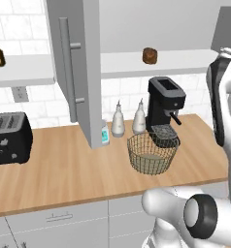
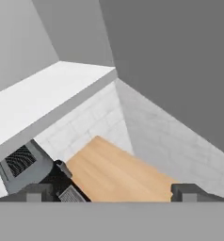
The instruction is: Open the cabinet, pick up the bread from the cabinet and place it in the basket. Then move the basket to the dining counter.
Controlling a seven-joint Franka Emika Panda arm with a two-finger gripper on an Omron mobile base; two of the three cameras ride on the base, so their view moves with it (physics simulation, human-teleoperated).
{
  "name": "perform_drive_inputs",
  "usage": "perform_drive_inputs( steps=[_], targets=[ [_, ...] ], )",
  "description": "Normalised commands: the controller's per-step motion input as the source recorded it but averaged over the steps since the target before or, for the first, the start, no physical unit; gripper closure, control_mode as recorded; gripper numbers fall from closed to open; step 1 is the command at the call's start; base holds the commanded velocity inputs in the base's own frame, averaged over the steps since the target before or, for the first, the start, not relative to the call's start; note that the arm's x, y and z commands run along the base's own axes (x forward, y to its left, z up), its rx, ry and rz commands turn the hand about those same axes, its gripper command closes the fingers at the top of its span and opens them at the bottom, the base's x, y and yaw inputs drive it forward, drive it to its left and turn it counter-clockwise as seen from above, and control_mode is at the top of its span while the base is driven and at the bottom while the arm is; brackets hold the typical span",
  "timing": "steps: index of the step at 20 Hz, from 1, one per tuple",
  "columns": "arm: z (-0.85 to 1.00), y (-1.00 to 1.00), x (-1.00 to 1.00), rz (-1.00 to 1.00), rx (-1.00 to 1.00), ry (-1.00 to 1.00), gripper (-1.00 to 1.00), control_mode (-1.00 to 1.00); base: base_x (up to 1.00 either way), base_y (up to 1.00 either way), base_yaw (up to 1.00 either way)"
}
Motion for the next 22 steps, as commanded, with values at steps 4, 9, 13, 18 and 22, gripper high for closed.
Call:
perform_drive_inputs(
  steps=[4,9,13,18,22],
  targets=[
    [0.04,1.0,0.67,0.45,0.0,-0.07,-1.0,-1.0,0.0,0.0,0.0],
    [0.37,1.0,0.61,0.38,0.0,0.0,-1.0,-1.0,0.0,0.0,0.0],
    [0.42,0.83,0.5,0.07,-0.06,0.0,-1.0,-1.0,0.0,0.0,0.0],
    [0.0,0.46,0.71,0.0,-0.06,0.0,-1.0,-1.0,0.0,0.0,0.0],
    [0.0,0.31,0.64,0.01,-0.02,0.0,-1.0,-1.0,0.0,0.0,0.0]
  ],
)
